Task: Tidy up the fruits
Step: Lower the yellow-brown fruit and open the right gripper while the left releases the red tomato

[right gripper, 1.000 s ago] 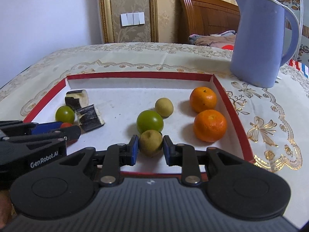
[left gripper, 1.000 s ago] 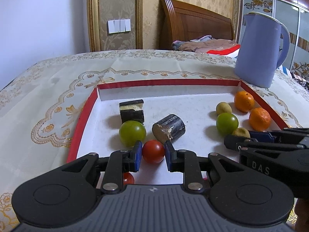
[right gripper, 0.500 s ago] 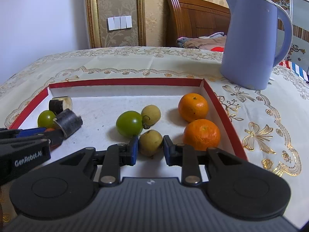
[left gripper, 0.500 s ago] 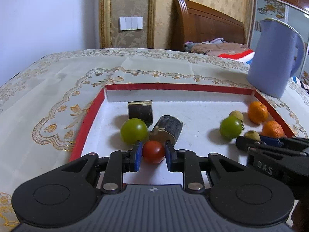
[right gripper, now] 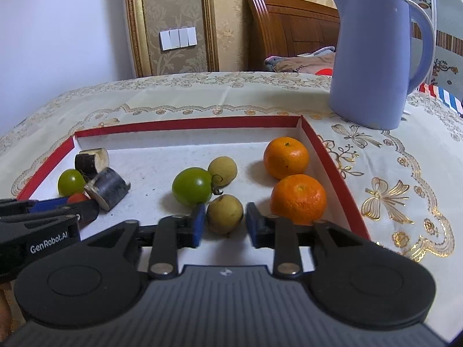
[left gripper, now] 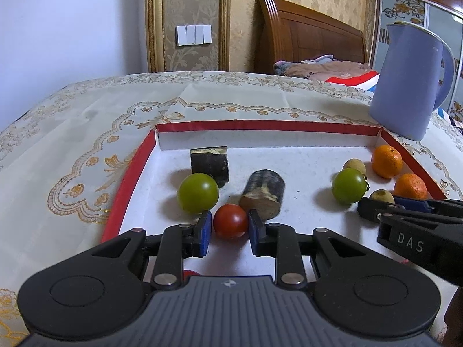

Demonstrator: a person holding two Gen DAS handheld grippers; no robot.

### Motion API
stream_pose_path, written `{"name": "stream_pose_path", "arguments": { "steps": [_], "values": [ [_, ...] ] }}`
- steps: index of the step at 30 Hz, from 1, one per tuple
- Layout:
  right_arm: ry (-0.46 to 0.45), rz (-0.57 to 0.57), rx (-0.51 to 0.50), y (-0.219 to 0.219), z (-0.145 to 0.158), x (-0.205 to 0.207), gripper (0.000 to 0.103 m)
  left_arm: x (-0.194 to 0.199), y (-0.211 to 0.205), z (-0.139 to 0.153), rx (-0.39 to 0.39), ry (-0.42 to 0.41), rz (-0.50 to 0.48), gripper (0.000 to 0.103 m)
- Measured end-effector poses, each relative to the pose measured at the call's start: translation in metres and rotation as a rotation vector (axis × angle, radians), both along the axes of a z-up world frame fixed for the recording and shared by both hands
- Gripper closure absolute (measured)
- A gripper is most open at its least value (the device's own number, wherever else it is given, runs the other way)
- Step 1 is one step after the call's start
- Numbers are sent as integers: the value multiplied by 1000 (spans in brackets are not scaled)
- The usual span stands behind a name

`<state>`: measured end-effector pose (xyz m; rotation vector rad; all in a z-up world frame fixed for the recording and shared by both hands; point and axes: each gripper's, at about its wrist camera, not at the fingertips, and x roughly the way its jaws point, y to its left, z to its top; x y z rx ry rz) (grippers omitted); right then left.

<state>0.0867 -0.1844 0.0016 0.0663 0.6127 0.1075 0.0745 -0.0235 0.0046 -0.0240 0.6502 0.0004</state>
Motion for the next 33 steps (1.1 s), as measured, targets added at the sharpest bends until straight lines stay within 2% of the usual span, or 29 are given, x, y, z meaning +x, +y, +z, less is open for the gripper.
{"name": "stream_pose_path", "arguments": {
  "steps": [4,6,14,19,22,24,26,33],
  "values": [
    [2,-4,7,-1,-1,0,58,0,3,0,-19,0,6,78],
    [2,2,14,-2,-1,-1,52,0,3,0,-15,-2,5,78],
    [-27,-10,33,-5,2,-7,41,-1,1,0,-9,-6,9,76],
    [-75,-28,41,-9,6,-18,33,-6,6,2,-32,-11,19,65],
    [-103,-37,43,-11,8,-26,31,-13,5,5,-4,-38,30,64],
    [-124,-42,42,-13,10,-34,27,-17,5,7,2,-50,31,59],
    [-137,-40,52,-15,13,-40,25,-22,6,8,0,-51,31,47],
    [-127,-43,55,-16,11,-46,23,-29,10,10,-11,-62,44,45]
  ]
}}
